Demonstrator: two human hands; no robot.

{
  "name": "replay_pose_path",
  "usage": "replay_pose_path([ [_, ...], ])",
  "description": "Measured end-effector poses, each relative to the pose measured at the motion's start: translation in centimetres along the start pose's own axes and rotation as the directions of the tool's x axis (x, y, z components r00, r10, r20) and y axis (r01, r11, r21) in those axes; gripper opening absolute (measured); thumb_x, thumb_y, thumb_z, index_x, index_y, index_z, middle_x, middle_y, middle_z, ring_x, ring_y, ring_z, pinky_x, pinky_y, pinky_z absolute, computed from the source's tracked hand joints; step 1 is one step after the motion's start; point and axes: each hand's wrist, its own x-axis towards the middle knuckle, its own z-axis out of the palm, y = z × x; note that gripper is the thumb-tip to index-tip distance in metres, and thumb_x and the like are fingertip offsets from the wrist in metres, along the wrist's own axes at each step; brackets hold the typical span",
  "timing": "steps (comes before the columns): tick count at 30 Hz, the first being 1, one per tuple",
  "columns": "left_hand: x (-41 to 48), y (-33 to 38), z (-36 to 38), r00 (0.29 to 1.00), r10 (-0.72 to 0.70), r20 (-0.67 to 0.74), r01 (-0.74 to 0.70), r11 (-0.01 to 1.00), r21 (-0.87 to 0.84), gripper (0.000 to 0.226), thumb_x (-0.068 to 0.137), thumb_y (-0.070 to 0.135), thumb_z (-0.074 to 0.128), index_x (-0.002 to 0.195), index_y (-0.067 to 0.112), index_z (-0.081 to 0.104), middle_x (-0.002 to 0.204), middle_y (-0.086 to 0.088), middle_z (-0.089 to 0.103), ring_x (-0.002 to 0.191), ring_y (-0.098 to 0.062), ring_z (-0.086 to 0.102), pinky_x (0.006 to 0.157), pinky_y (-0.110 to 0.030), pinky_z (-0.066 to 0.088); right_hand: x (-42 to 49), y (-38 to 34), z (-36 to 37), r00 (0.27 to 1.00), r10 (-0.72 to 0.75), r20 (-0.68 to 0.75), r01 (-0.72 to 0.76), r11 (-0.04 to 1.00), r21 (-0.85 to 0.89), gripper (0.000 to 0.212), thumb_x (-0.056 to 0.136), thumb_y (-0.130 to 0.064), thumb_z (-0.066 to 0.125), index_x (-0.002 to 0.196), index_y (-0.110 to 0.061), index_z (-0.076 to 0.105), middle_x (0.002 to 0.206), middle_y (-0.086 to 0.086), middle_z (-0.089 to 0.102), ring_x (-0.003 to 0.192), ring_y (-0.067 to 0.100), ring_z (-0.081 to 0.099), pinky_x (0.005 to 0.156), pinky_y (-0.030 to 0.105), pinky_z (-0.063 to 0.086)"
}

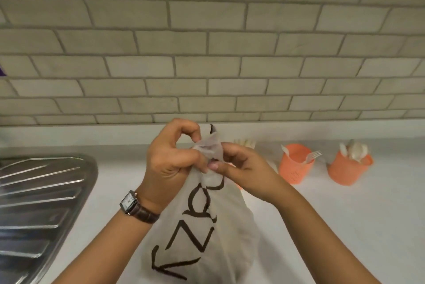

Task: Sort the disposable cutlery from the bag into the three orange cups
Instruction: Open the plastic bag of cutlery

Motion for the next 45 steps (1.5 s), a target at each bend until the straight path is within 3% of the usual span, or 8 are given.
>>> replay_pose_path([
  [4,-1.5,-1.7,-1.1,0.991,0.006,0.135,-0.017,0.997,0.082,0.017,0.071,0.004,0.071,0.068,0.02,0.067,0.097,0.008,0.053,0.099,-0.001,0.051,0.084,-0.016,0.042,0.0,0.5,-1.7,0.984,-0.005,-0.178,0.006,1.0,0.005,0.027,0.065,-0.018,0.083,0.069,-0.028,0.058,0.069,-0.014,0.057,0.069,0.008,0.053,0.068,0.024,0.045],
  [9,-4.2,-3.0,-1.9,0.858,-0.489,0.156,0.508,0.854,-0.115,0.064,0.073,-0.027,0.044,0.048,0.03,0.059,0.096,0.024,0.067,0.094,0.003,0.061,0.086,-0.011,0.042,-0.7,1.1,-2.0,0.977,0.008,-0.215,-0.046,0.984,-0.172,0.028,0.065,-0.008,0.084,0.065,-0.021,0.059,0.057,-0.014,0.053,0.055,0.005,0.048,0.056,0.016,0.04],
  [12,-4.2,-2.4,-2.0,0.783,-0.611,0.119,0.614,0.728,-0.304,0.036,0.084,-0.012,0.045,0.074,0.022,0.051,0.105,0.006,0.071,0.105,-0.012,0.063,0.096,-0.022,0.045,-0.9,2.3,-1.3,0.969,0.047,-0.242,-0.096,0.976,-0.194,0.028,0.066,-0.009,0.084,0.063,-0.024,0.061,0.058,-0.015,0.053,0.056,0.01,0.047,0.058,0.023,0.041],
  [17,-3.0,-2.1,-0.2,0.834,-0.487,0.26,0.459,0.873,0.163,0.035,0.078,0.02,0.073,0.1,0.045,0.062,0.101,0.021,0.064,0.092,-0.003,0.056,0.081,-0.011,0.039,-2.1,1.1,-1.8,0.973,0.094,-0.212,-0.135,0.972,-0.191,0.025,0.065,-0.005,0.084,0.073,-0.022,0.067,0.067,-0.006,0.058,0.057,0.005,0.047,0.059,0.016,0.043],
  [27,-2.9,-5.1,-1.6,0.802,-0.59,0.097,0.567,0.802,0.187,0.035,0.08,0.015,0.07,0.073,0.049,0.067,0.088,0.023,0.066,0.069,0.002,0.052,0.063,-0.007,0.037,-9.3,4.0,-5.3,0.843,0.282,-0.458,-0.416,0.881,-0.223,0.025,0.074,-0.003,0.075,0.074,-0.028,0.071,0.074,-0.011,0.071,0.071,0.002,0.064,0.066,0.01,0.046],
  [34,-2.0,-4.3,-1.0,0.831,-0.555,0.04,0.491,0.765,0.416,0.036,0.08,0.012,0.07,0.09,0.046,0.064,0.098,0.02,0.06,0.103,-0.012,0.053,0.091,-0.013,0.031,-9.4,3.8,-3.3,0.711,0.275,-0.647,-0.289,0.953,0.089,0.021,0.08,0.007,0.066,0.083,-0.013,0.07,0.056,-0.002,0.061,0.046,0.012,0.06,0.054,0.013,0.047],
  [40,-1.6,2.0,6.0,0.851,-0.285,0.441,0.293,0.955,0.053,0.021,0.076,0.035,0.069,0.097,0.032,0.072,0.104,0.021,0.064,0.103,0.003,0.054,0.094,-0.011,0.037,-8.3,1.0,-2.2,0.767,0.289,-0.573,-0.104,0.937,0.333,0.038,0.073,0.015,0.069,0.096,-0.015,0.065,0.07,0.01,0.07,0.066,0.023,0.072,0.064,0.02,0.055],
  [45,-1.5,2.2,7.7,0.841,-0.33,0.428,0.394,0.917,-0.068,0.024,0.069,0.029,0.077,0.092,0.03,0.071,0.081,0.02,0.066,0.086,-0.001,0.061,0.081,-0.018,0.047,-8.4,-0.2,-2.4,0.779,0.212,-0.59,-0.117,0.974,0.195,0.036,0.07,0.014,0.072,0.087,-0.016,0.061,0.059,0.004,0.069,0.059,0.017,0.07,0.063,0.021,0.056],
])
